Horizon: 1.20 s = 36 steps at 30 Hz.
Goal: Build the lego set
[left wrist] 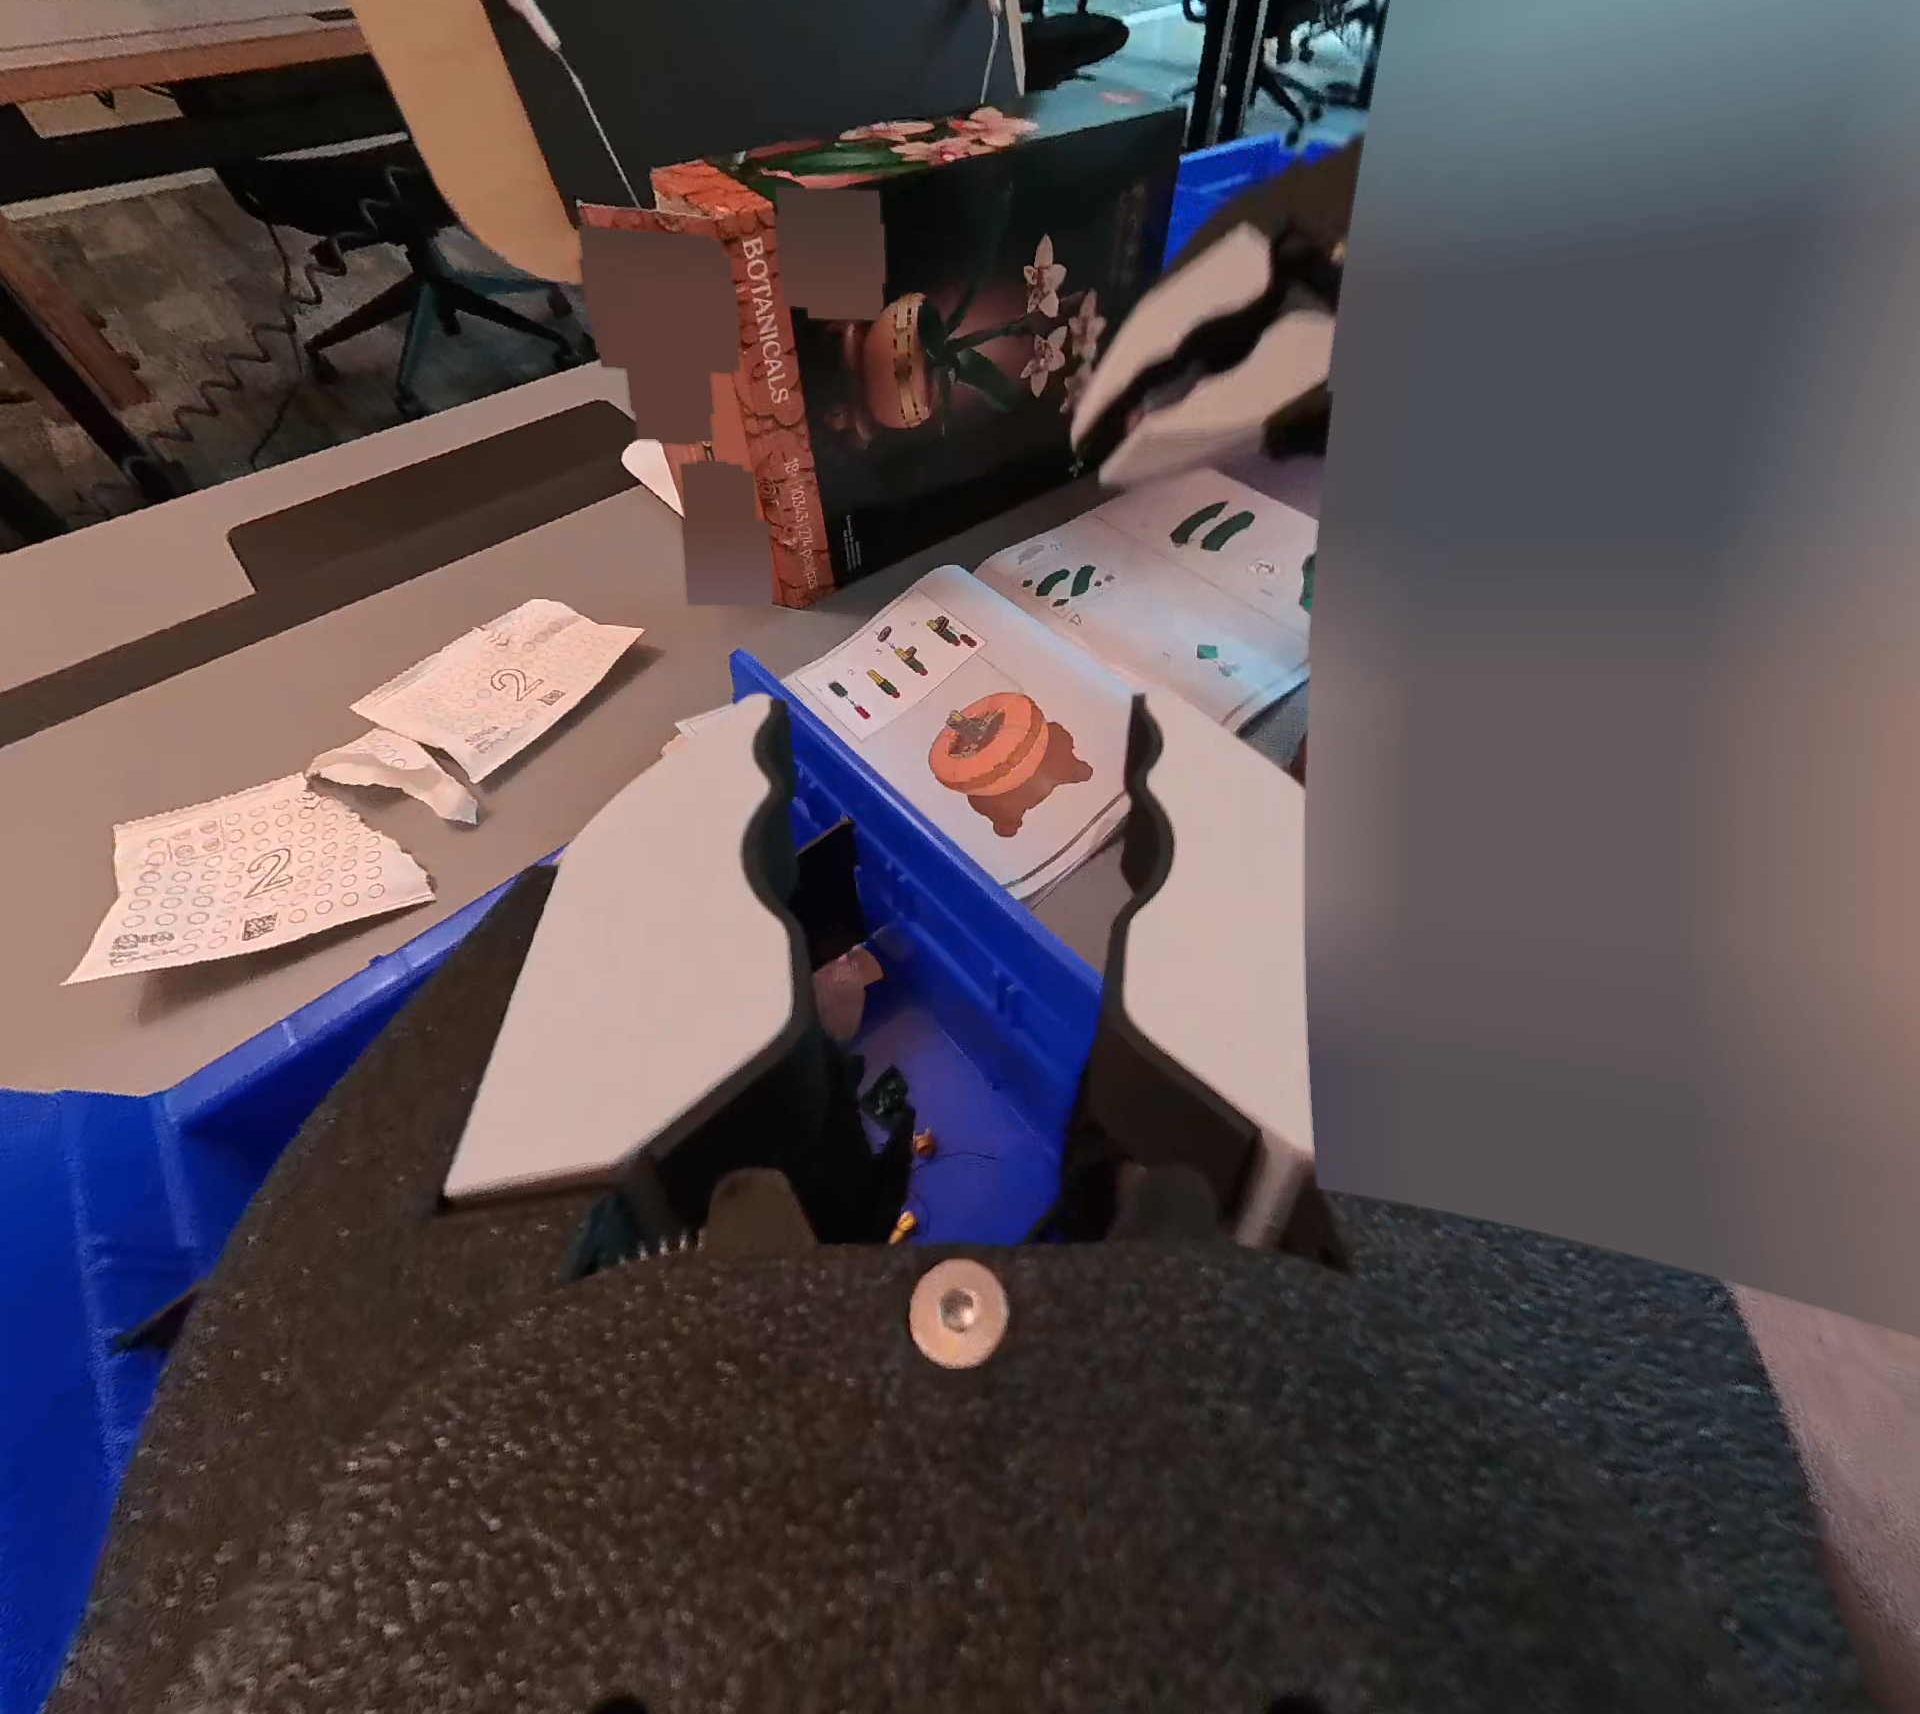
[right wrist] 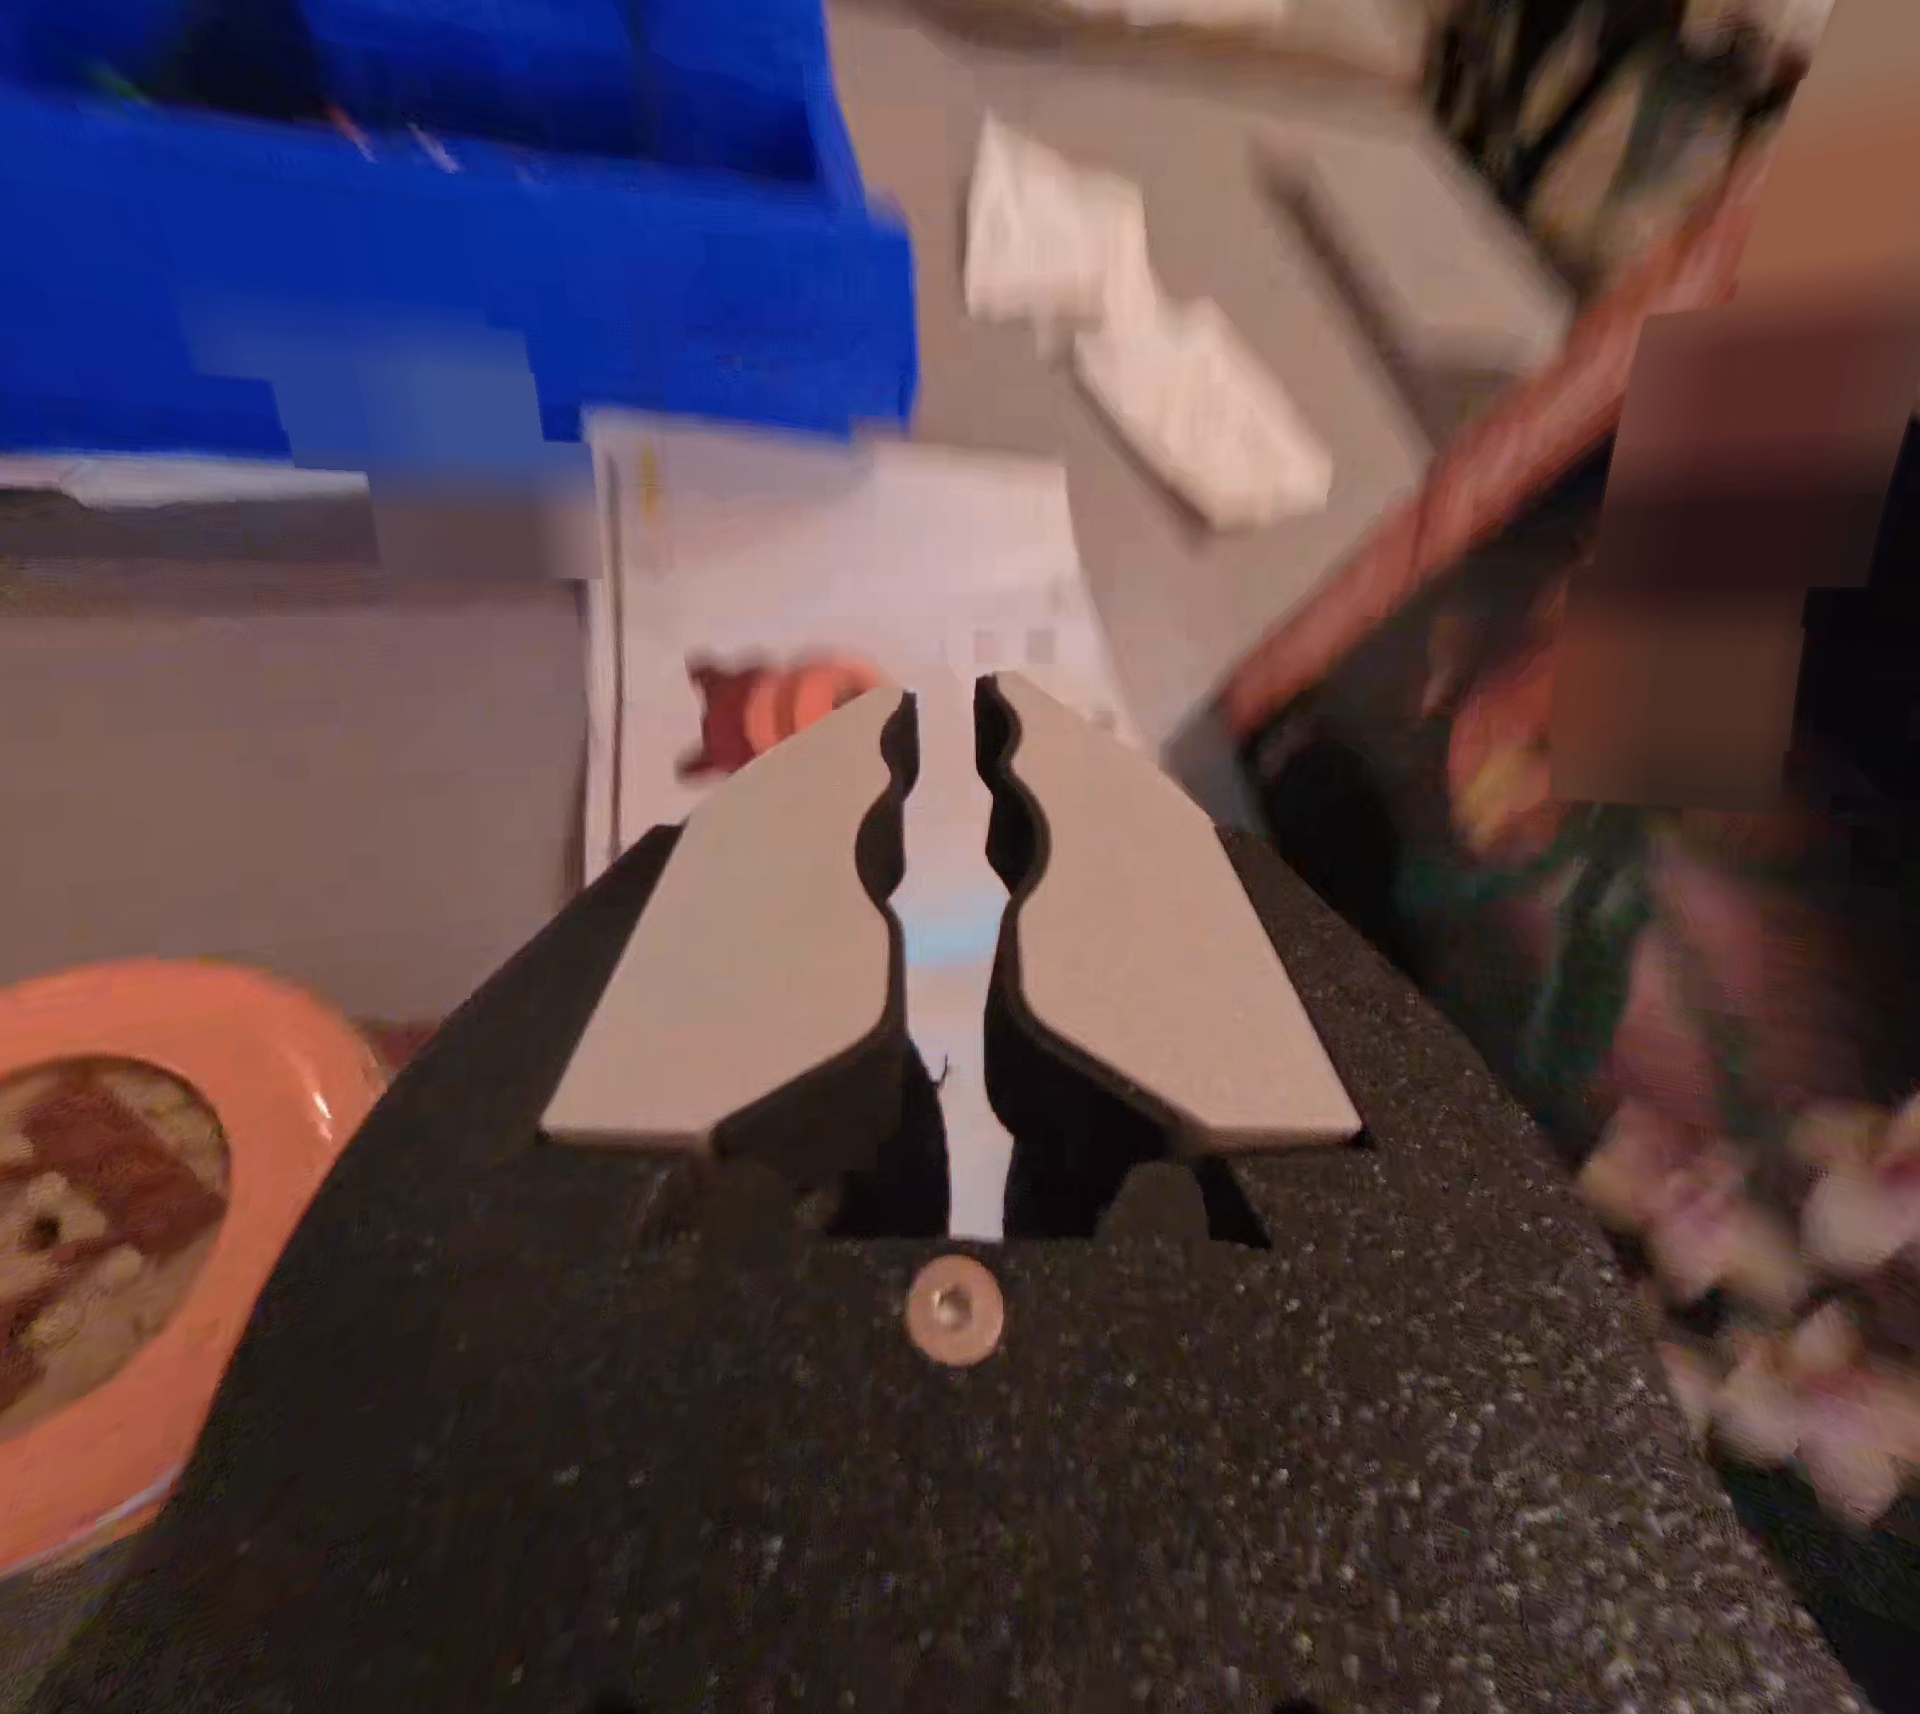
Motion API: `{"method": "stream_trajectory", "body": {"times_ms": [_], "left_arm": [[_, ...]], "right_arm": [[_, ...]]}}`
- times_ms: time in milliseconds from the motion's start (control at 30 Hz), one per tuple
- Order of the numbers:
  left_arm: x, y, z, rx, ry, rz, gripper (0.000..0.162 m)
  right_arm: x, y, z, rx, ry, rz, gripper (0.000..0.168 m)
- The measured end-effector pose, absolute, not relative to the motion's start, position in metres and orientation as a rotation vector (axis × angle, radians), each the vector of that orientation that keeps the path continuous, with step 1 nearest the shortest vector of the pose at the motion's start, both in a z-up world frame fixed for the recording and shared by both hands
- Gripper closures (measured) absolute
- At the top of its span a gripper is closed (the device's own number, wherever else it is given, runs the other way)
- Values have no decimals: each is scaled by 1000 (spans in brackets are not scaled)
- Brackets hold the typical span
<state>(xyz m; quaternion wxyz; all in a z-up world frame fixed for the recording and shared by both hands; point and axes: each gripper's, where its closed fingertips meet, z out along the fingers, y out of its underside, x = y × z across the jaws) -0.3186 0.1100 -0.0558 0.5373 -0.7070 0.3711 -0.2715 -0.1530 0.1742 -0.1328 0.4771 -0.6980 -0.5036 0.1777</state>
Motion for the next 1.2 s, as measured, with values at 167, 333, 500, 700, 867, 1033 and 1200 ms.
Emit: {"method": "stream_trajectory", "body": {"times_ms": [167,333,500,700,867,1033,1200], "left_arm": [[-317,115,-49,-1627,755,-656,99],[-311,117,-45,-1599,696,-665,104],[-293,120,-40,-1534,632,-703,111],[-275,137,-55,-1552,729,-470,117],[-261,145,-79,-1565,958,-267,118],[-264,155,-56,-1491,948,-180,117],[-193,107,-31,-1543,999,-495,160]], "right_arm": [[-144,157,-219,-2018,-1248,411,161],[-138,148,-240,-2003,-1268,443,165],[-105,139,-239,-1908,-1356,550,166],[-95,144,-213,-1839,-1232,468,156],[-87,147,-240,-2084,-1170,399,164],[-90,150,-233,-2041,-1151,294,161],[-84,163,-199,-1950,-1089,500,168]]}}
